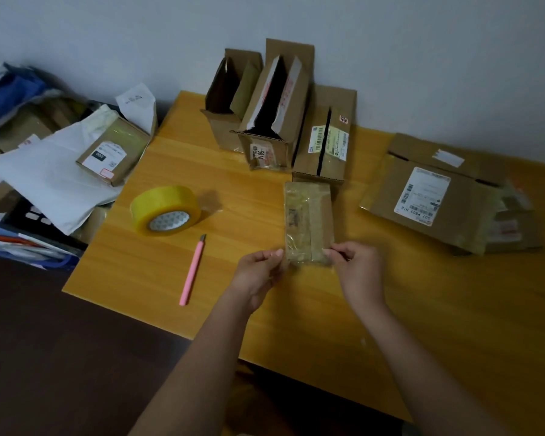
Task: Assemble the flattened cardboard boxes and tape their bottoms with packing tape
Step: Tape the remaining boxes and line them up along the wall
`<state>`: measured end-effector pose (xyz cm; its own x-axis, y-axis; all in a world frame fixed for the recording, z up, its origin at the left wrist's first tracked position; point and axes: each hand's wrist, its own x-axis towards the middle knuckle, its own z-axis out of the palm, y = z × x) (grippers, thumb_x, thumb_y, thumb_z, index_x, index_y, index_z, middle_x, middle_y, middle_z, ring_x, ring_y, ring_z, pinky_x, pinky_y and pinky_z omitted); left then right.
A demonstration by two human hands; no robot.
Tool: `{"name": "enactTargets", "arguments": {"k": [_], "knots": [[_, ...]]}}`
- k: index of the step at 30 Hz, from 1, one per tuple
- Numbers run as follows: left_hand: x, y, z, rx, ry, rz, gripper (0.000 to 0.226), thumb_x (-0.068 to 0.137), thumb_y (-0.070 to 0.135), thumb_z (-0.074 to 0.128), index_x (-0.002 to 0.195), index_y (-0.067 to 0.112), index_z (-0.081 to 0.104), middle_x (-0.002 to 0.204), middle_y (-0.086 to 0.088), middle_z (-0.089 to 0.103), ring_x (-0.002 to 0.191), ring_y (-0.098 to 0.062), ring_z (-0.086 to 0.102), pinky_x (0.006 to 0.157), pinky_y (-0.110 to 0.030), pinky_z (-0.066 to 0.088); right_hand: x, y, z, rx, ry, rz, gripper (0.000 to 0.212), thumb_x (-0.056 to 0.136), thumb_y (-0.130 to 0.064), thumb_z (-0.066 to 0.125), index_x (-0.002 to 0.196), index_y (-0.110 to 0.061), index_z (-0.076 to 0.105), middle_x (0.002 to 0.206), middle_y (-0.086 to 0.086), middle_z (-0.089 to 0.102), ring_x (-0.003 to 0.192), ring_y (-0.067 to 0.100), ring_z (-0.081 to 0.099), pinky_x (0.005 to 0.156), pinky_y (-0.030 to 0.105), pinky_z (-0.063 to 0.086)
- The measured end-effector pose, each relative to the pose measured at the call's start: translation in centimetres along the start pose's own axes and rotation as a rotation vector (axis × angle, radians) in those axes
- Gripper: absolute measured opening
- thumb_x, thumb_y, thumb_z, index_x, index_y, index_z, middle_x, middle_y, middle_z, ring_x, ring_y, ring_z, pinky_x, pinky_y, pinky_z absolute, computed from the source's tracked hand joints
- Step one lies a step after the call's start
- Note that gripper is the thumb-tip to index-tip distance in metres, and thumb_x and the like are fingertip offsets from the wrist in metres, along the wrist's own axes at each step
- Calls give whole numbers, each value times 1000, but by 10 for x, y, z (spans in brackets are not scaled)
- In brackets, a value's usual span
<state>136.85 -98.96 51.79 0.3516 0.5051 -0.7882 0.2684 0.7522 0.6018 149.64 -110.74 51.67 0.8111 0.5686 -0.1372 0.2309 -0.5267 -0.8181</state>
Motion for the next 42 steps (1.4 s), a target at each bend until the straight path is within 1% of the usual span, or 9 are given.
{"name": "enactTargets", "arguments": {"k": [3,11,13,16,22,27,31,37,42], "knots": [[5,0,2,44,61,57,17,92,6,62,76,7,58,75,-7,61,71,-17,60,62,-22,53,6,0,3,-13,6,2,11,83,-14,75,91,-7,76,73,-5,67,65,1,60,56,10,43],[10,-1,12,66,168,90,13,88,4,68,75,6,64,72,-7,64,63,-15,58,59,-23,51,10,7,6,28,26,12,13,81,-13,77,92,-5,76,81,1,73,67,1,63,60,10,45],[7,-3,12,24,193,111,9,85,6,71,90,10,66,79,-8,63,68,-18,59,64,-24,52,10,10,6,68,42,17,15,80,-12,78,93,-4,76,85,4,74,70,1,63,63,9,46],[8,-10,10,59,238,160,47,80,13,78,115,30,51,88,-7,52,84,-22,59,80,-35,52,10,15,4,105,55,44,17,80,-12,78,95,-5,76,85,4,74,72,0,65,63,7,47],[-1,-10,19,173,237,441,4,84,1,70,85,5,69,76,-3,67,66,-7,61,61,-17,50,10,18,3,121,70,40,18,80,-15,79,95,-7,77,85,0,74,74,0,66,65,8,48],[-6,-14,18,202,217,514,17,90,-2,62,93,11,72,88,-3,74,82,-12,72,72,-21,57,7,17,6,120,83,17,16,80,-15,78,94,-7,77,83,0,74,72,0,66,66,10,50],[-7,-18,12,363,136,660,19,87,10,70,105,12,73,97,2,73,89,-4,69,73,-16,55,6,18,6,43,71,-77,15,84,-16,75,96,-7,77,87,3,75,72,1,63,66,3,44],[-1,-20,13,682,166,823,27,74,13,81,100,11,76,92,1,64,81,1,63,72,-12,53,0,22,7,-111,-36,-257,55,63,-32,87,103,3,71,97,15,70,84,25,68,75,36,59],[4,-22,14,728,181,860,29,73,7,81,100,7,75,85,10,59,73,5,60,71,-1,45,-1,21,14,-284,-8,-323,58,56,-31,90,96,5,69,91,16,69,79,32,68,65,39,60]]}}
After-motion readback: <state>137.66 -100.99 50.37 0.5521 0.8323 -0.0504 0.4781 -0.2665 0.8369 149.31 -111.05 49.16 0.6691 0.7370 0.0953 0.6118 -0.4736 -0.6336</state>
